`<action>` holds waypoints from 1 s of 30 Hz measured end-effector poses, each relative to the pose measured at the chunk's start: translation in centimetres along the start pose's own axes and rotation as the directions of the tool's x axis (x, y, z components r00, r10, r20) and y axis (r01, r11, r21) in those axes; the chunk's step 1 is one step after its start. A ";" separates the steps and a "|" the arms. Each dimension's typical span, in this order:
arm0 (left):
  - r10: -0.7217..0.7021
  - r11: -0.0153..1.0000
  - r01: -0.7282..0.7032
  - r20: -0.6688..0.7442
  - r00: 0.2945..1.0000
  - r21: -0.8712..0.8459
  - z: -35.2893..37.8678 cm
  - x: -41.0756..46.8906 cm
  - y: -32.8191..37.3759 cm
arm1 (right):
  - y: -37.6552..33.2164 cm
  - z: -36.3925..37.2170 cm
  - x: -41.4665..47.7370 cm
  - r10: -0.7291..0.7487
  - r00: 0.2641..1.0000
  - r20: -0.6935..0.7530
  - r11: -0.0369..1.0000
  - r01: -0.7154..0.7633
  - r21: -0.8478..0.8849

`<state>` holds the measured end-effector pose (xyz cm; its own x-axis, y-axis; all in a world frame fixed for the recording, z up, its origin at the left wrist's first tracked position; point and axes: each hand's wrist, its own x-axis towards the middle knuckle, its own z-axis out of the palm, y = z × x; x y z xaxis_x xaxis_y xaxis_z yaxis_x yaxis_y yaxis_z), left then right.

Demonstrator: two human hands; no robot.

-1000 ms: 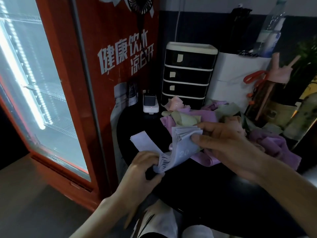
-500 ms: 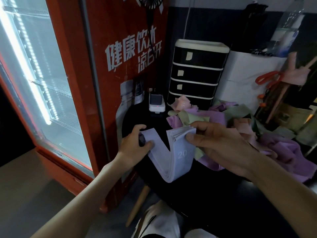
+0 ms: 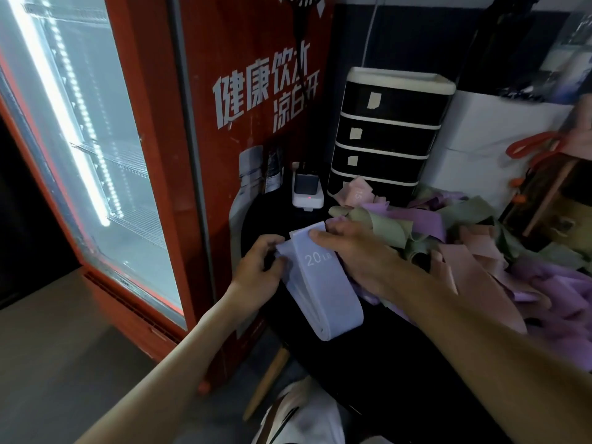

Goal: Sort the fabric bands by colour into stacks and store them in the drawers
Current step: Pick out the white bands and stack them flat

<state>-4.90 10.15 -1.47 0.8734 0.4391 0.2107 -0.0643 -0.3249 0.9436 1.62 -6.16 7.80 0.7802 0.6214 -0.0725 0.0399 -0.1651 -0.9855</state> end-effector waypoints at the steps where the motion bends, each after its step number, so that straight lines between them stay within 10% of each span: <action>1: -0.024 0.999 0.023 -0.010 1.000 -0.040 -0.1 0.0 0.3 | 0.3 0.3 0.4 0.000 1.000 -0.018 1.000 0.000 -0.004; 6: -0.136 0.968 0.140 0.034 0.990 -0.206 -0.7 0.0 1.9 | 1.5 1.2 1.8 -0.008 0.998 -0.067 0.993 -0.001 -0.122; 16: -0.022 1.000 0.022 0.004 1.000 0.010 -0.6 0.7 1.2 | 2.1 0.9 1.8 -0.007 0.996 -0.085 0.958 -0.018 -0.286; 24: -0.316 0.897 0.137 0.393 0.863 0.421 -3.3 4.7 5.0 | 3.2 -0.1 -5.7 -0.059 0.992 -0.110 0.642 -0.047 -0.765; 30: -0.363 0.853 0.030 0.551 0.752 0.521 -3.5 6.1 6.3 | 3.2 0.0 -5.0 0.077 0.995 -0.061 0.834 -0.098 -0.542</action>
<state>-1.65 13.74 6.71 0.9457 -0.0135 -0.3247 0.2230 -0.7001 0.6784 -2.11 -9.83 4.98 0.8177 0.5587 -0.1384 0.2956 -0.6139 -0.7319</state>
